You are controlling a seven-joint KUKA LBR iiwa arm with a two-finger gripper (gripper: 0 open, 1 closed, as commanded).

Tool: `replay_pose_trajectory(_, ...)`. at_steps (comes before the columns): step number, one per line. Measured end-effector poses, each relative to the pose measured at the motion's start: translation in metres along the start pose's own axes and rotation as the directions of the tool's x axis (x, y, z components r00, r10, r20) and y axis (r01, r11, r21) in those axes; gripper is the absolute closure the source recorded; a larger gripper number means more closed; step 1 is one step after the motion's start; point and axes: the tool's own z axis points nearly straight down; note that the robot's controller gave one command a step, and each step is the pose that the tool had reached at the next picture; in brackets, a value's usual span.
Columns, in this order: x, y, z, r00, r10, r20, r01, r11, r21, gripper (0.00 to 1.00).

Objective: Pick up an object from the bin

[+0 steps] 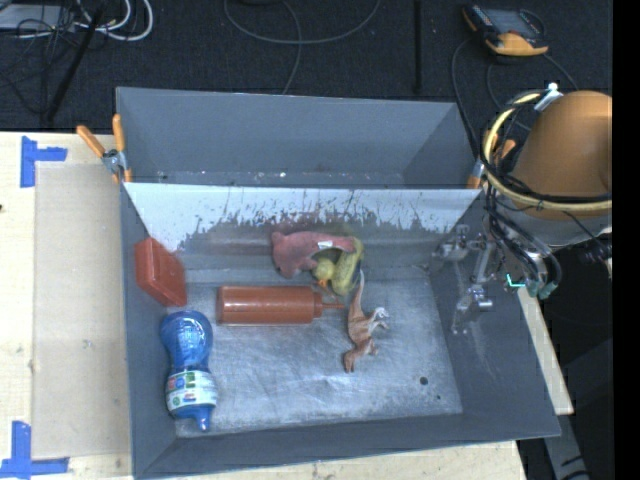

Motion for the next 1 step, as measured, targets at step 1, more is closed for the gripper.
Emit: replay_pose_trajectory(1,-0.0016,0.0005,-0.0043,1.0,-0.003,0.008,0.003,1.0,0.001,0.0)
